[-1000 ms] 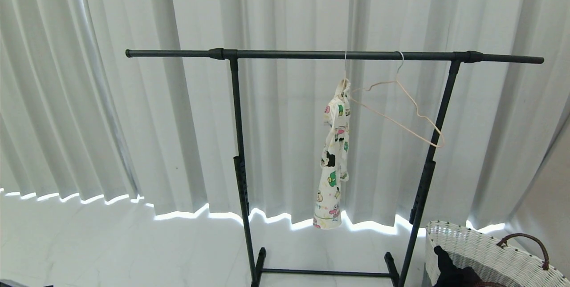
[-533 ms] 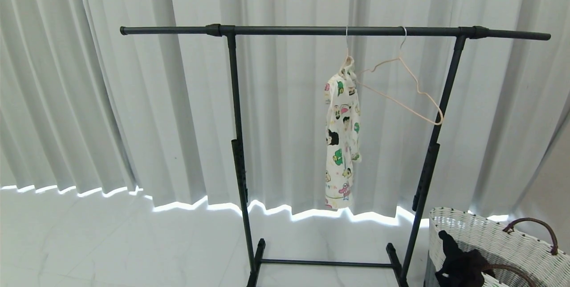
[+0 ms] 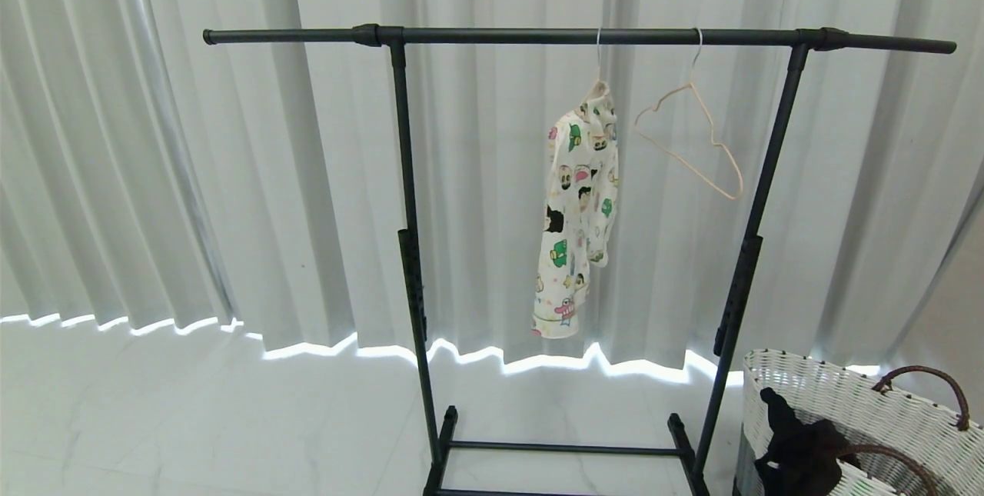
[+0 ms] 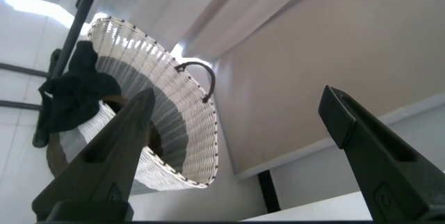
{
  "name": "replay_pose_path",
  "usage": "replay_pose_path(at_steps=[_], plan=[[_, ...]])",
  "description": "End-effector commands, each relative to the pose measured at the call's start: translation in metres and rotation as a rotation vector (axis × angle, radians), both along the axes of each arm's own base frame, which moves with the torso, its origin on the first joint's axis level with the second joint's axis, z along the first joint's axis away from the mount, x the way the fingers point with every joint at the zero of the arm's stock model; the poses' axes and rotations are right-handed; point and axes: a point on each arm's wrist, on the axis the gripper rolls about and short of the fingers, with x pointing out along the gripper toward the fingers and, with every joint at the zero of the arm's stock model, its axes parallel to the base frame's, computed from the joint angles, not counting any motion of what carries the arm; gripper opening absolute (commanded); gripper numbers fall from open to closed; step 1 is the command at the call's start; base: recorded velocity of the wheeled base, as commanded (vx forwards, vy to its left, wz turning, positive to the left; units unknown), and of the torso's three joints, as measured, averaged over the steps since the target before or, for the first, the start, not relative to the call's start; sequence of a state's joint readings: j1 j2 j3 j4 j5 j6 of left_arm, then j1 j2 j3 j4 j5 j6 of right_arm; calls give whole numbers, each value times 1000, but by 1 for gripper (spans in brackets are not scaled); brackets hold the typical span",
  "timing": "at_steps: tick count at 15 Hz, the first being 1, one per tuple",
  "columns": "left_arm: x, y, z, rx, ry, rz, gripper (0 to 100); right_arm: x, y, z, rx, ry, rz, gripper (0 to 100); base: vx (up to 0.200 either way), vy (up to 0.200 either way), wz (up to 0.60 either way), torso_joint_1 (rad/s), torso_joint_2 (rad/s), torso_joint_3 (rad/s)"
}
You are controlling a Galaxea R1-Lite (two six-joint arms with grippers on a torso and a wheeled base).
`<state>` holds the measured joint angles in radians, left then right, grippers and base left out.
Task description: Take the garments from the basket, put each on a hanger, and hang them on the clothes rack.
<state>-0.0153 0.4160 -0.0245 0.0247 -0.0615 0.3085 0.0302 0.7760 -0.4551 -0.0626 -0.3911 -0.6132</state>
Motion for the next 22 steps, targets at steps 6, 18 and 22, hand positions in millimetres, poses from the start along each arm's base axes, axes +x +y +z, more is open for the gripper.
replay_pose_path(at_steps=[6, 18, 22], plan=[[2, 0, 0, 0, 23, -9, 100, 1, 0, -1, -6, 9, 2, 100, 0, -133, 0, -2, 1, 2], [1, 0, 0, -11, 19, -7, 100, 2, 0, -5, -8, 28, 2, 100, 17, -67, 0, 1, 1, -1], [3, 0, 0, -10, 39, -7, 100, 3, 0, -22, -3, 95, 8, 100, 200, 0, 0, 4, -2, 6]])
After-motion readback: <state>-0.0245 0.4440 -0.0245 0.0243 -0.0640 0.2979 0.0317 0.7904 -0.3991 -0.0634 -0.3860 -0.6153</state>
